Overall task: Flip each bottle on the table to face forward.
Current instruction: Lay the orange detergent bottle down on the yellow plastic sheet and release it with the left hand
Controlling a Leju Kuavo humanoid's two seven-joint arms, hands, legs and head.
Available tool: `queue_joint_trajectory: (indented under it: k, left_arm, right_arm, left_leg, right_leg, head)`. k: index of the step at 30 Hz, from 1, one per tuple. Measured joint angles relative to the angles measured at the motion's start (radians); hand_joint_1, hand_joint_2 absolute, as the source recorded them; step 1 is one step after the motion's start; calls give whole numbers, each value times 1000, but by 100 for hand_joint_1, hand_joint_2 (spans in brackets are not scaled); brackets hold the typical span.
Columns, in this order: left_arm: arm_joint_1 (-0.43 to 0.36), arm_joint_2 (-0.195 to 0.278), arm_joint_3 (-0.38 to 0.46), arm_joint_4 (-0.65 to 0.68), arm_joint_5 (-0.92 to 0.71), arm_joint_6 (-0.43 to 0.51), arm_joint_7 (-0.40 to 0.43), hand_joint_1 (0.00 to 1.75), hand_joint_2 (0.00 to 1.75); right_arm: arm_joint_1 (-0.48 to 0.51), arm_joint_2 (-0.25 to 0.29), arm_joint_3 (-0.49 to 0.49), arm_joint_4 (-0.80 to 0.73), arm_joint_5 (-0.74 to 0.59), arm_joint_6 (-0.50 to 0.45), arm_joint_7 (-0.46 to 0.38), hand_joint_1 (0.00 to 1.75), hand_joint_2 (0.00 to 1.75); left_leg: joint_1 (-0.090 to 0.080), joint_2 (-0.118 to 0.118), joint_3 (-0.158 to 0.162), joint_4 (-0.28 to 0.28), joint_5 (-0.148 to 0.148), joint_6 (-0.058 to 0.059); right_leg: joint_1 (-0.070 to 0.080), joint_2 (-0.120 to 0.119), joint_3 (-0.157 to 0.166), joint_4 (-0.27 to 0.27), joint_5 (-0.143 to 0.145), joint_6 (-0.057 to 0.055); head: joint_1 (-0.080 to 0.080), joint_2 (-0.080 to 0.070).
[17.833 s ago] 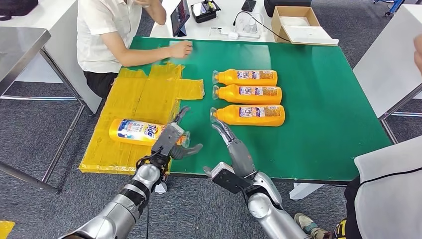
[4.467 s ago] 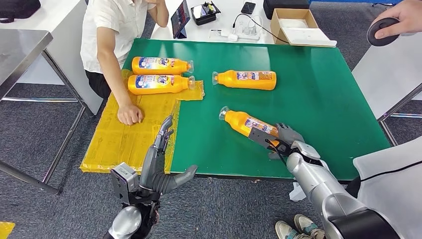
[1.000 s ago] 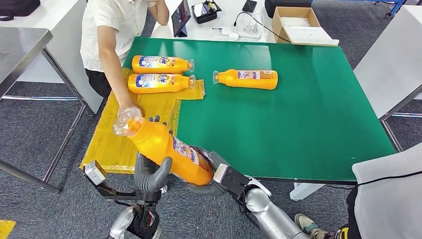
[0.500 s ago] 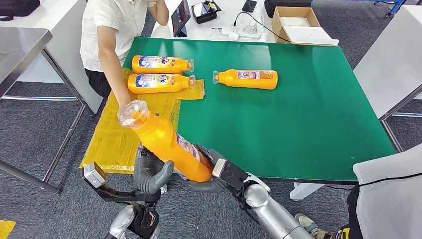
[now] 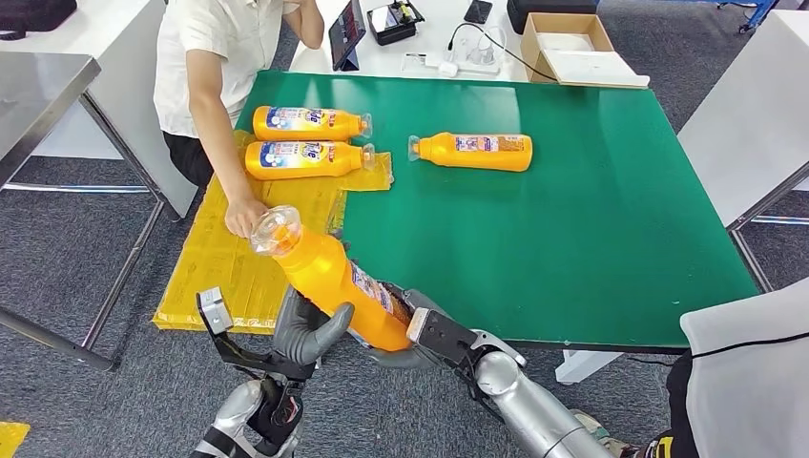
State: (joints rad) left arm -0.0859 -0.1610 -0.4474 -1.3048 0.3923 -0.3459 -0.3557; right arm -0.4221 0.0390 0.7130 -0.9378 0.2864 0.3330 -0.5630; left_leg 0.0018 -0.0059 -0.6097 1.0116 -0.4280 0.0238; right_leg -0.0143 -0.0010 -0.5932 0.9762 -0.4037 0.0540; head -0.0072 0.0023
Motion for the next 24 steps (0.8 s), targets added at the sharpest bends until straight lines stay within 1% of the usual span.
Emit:
queue_joint_trajectory:
  k: [5, 14, 15, 16, 18, 19, 20, 22, 24]
  left_arm:
    - [-25, 10, -11, 47, -4, -16, 3, 175, 175]
    - [-45, 24, -29, 69, -32, -28, 4, 175, 175]
    - [-46, 26, -31, 70, -34, -28, 4, 175, 175]
    - [-46, 27, -33, 71, -35, -29, 4, 175, 175]
    - [-46, 28, -34, 71, -35, -33, 3, 175, 175]
    - [-46, 29, -34, 72, -32, -38, 3, 175, 175]
    - [-46, 30, -34, 72, -27, -43, 2, 175, 175]
    - [-43, 33, -34, 72, -18, -52, 3, 175, 175]
    - [-38, 34, -33, 71, -22, -42, 3, 175, 175]
  right_arm:
    - [-18, -7, 17, 22, 12, 2, 6, 175, 175]
    - [-32, -14, 35, 38, 11, 10, 6, 175, 175]
    - [-33, -15, 36, 38, 10, 10, 6, 171, 175]
    - [-33, -15, 37, 38, 9, 10, 6, 135, 175]
    - [-34, -16, 39, 39, 6, 10, 5, 48, 175]
    - [-34, -16, 39, 39, 4, 10, 5, 8, 175]
    - [-33, -16, 39, 39, 2, 7, 4, 0, 175]
    - [-32, -14, 39, 39, -2, -6, -2, 0, 175]
    - [-23, -10, 38, 37, -1, -35, -13, 0, 175]
  left_leg:
    - [0, 0, 0, 0, 0, 0]
    - [0, 0, 0, 0, 0, 0]
    - [0, 0, 0, 0, 0, 0]
    - [0, 0, 0, 0, 0, 0]
    - [0, 0, 0, 0, 0, 0]
    - [0, 0, 0, 0, 0, 0]
    - [0, 0, 0, 0, 0, 0]
    - [0, 0, 0, 0, 0, 0]
    - [0, 0, 0, 0, 0, 0]
  right_leg:
    - [0, 0, 0, 0, 0, 0]
    - [0, 0, 0, 0, 0, 0]
    - [0, 0, 0, 0, 0, 0]
    - [0, 0, 0, 0, 0, 0]
    - [0, 0, 0, 0, 0, 0]
    - [0, 0, 0, 0, 0, 0]
    - [0, 0, 0, 0, 0, 0]
    - [0, 0, 0, 0, 0, 0]
    - [0, 0, 0, 0, 0, 0]
  head:
    - [0, 0]
    - [0, 0]
    - [0, 0]
    - [0, 0]
    - [0, 0]
    - [0, 0]
    - [0, 0]
    - [0, 0]
    - [0, 0]
